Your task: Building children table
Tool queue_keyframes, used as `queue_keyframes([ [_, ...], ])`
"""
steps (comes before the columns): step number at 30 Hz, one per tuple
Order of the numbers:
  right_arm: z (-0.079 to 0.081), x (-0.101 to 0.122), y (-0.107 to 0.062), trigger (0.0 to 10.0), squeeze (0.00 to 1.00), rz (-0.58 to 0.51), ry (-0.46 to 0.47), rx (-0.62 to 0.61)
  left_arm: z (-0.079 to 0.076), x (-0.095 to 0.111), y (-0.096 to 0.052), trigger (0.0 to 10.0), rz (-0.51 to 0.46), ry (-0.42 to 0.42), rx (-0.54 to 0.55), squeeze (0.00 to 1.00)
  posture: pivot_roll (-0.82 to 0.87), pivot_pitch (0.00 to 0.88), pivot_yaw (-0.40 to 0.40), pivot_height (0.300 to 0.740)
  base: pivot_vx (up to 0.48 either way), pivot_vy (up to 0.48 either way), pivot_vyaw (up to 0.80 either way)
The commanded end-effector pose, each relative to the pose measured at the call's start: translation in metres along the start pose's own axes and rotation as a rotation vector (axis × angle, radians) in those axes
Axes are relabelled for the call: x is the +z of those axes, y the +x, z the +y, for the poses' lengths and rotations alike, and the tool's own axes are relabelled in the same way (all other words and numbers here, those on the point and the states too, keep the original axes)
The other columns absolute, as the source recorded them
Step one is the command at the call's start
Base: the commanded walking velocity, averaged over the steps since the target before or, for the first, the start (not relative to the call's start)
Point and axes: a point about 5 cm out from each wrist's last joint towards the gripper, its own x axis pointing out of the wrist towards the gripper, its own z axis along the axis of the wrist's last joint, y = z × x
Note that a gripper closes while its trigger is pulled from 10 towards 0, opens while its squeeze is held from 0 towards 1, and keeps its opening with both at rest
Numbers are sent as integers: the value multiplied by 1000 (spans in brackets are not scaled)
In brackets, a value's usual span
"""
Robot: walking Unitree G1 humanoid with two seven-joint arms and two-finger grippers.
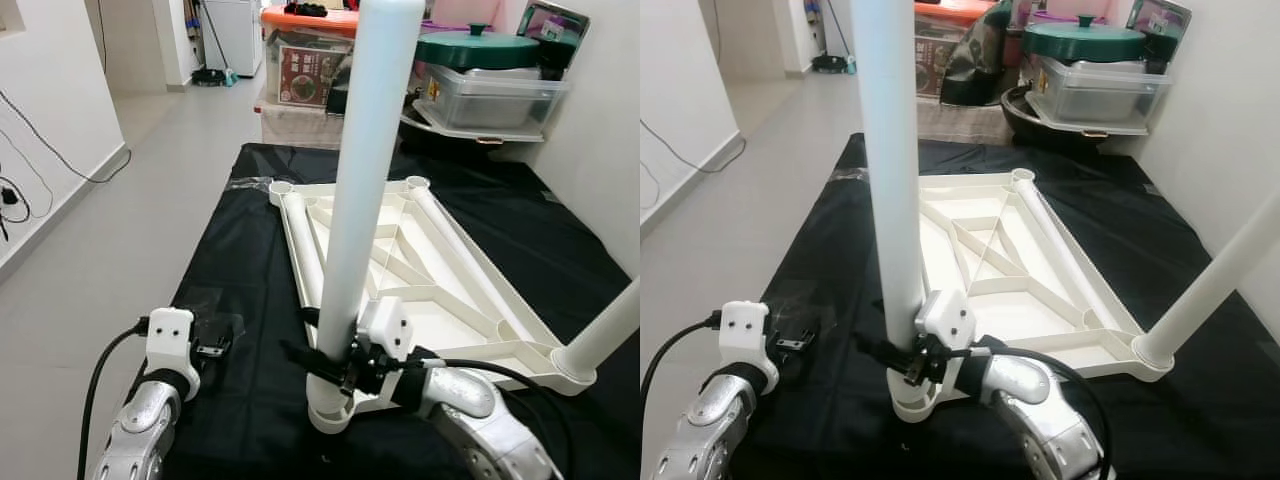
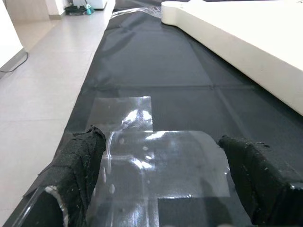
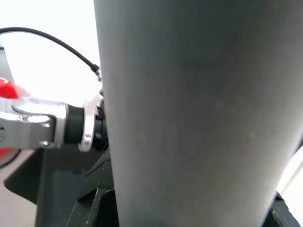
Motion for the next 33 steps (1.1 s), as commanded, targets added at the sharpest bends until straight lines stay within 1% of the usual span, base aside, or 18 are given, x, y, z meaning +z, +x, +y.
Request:
queue_keyframes([
  [1, -1, -11, -7, 0, 0, 52, 64, -13, -1, -1, 2, 10000, 0, 13, -2, 0, 130, 0, -80, 740, 0, 0, 0],
  [3, 2, -13, -9, 0, 0, 49, 113, -16, -1, -1, 2, 10000, -1, 13, -5, 0, 132, 0, -78, 740, 0, 0, 0],
  [6, 6, -14, -10, 0, 0, 47, 135, -12, 2, -1, 1, 10000, 1, 18, -2, 0, 133, 0, -78, 740, 0, 0, 0],
  [11, 9, -15, -9, 0, 0, 51, 123, -2, 5, -1, 1, 10000, 1, 21, 5, 0, 133, 0, -75, 740, 0, 0, 0],
  [17, 10, -13, -3, 0, 0, 70, 31, 45, 3, 1, 5, 10000, -4, 23, -3, 0, 134, 0, -74, 740, 0, 0, 0],
  [19, 9, -14, -1, 0, 0, 77, 18, 54, 2, 1, 5, 10000, -6, 22, -4, 0, 142, 0, -81, 740, 0, 0, 0],
  [29, 9, -17, 2, 0, 0, 109, -19, 85, 4, -1, 1, 10000, -3, 21, 12, 0, 144, 0, -93, 740, 0, 0, 0],
  [32, 8, -17, 2, 0, 0, 109, -15, 85, 4, -1, 1, 10000, -3, 19, 13, 0, 144, 0, -95, 740, 0, 0, 0],
  [33, 7, -16, 1, 0, 0, 101, 7, 72, 3, -2, 1, 10000, -3, 17, 13, 0, 144, 0, -97, 740, 0, 0, 0],
])
